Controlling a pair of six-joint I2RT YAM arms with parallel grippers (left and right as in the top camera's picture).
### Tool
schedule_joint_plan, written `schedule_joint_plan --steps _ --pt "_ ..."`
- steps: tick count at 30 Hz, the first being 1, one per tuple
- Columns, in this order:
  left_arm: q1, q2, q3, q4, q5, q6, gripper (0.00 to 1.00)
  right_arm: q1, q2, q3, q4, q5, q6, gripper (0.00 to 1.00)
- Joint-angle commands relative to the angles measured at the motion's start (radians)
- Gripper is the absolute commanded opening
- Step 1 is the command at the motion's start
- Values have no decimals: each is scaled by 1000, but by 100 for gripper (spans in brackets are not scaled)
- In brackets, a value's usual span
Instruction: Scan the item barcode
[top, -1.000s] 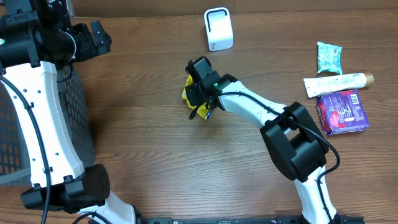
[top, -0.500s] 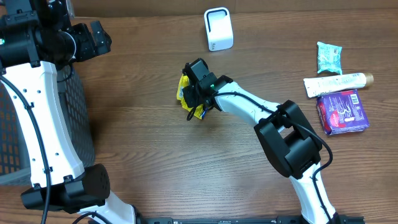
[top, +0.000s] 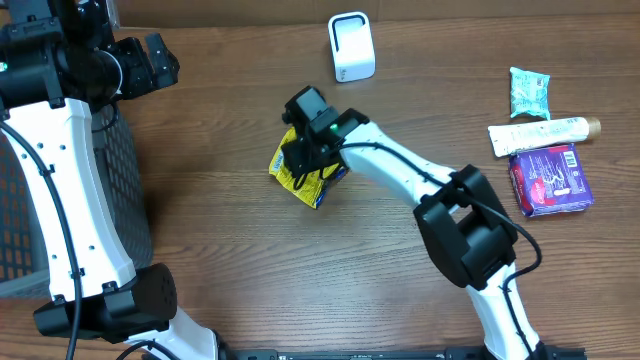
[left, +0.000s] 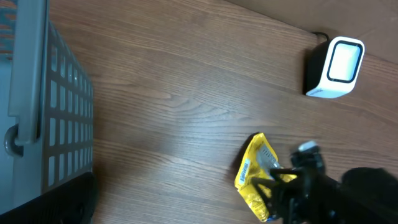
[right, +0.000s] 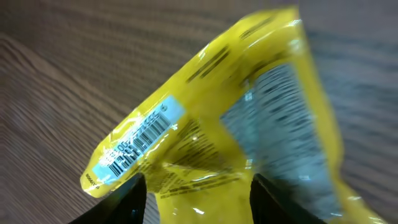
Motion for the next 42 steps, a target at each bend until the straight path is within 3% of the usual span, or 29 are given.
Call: schedule_joint_plan --steps 1,7,16,26,34,36,39,42 --pt "-2 -2 12 3 8 -6 100 -46 -72 31 -9 -12 25 52" --pt "-2 -2 12 3 8 -6 100 -25 -46 4 11 -11 44 34" --pt "-2 -2 12 3 8 -6 99 52 42 3 63 89 62 33" --pt "-2 -2 12 3 8 -6 99 55 60 -15 111 113 71 19" --pt "-2 -2 12 2 8 -6 100 85 105 -55 156 109 71 18" --pt "-2 -2 12 2 8 -6 99 91 116 -55 155 109 71 21" --pt "-2 -2 12 3 8 -6 100 97 128 -55 154 110 69 54" --pt "-2 -2 12 2 8 -6 100 100 136 -55 153 110 66 75"
